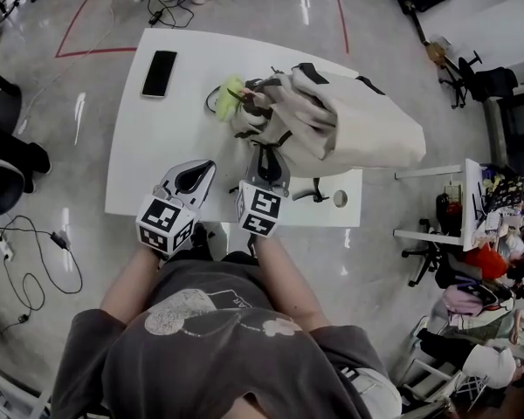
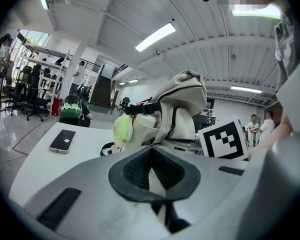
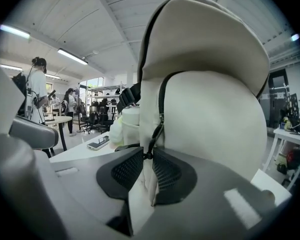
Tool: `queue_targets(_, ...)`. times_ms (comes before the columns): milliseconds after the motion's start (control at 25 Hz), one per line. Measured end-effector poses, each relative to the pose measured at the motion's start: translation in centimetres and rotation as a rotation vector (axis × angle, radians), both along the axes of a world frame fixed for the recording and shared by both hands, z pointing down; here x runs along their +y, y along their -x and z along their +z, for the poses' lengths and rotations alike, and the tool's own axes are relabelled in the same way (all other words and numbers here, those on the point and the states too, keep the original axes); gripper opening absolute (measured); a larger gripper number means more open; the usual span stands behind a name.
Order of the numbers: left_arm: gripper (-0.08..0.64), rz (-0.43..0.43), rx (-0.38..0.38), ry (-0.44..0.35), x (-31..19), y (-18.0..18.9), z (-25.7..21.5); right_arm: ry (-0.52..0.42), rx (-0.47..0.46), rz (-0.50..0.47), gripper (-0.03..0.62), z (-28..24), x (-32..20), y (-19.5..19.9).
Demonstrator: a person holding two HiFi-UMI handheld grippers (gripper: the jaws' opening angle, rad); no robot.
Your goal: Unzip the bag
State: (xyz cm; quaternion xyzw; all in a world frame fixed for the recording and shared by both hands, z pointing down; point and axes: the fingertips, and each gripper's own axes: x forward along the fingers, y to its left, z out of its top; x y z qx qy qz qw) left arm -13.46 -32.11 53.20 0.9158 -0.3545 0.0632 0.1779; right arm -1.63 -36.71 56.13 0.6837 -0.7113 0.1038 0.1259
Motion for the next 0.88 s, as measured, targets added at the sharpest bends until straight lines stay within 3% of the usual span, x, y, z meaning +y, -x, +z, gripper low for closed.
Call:
queue_targets(280, 0.006, -0.01, 0.006, 0.006, 0.4, 0.6, -0.1, -0.017, -0.112, -0.005, 0.034, -0.8, -0.4, 0.5)
queue_targets(560, 0.006, 0.021, 0.01, -0.018, 0.6, -0.6, -0.1, -0.128, -0.004, -0.201, 0.032, -4.5, 1.8, 2.8)
queue_targets(880, 0.008, 0.053, -0.01, -0.07, 0.3, -5.0, -0.5, -0.18, 0.031, -0.405, 0.032, -7.5, 3.2, 0.9)
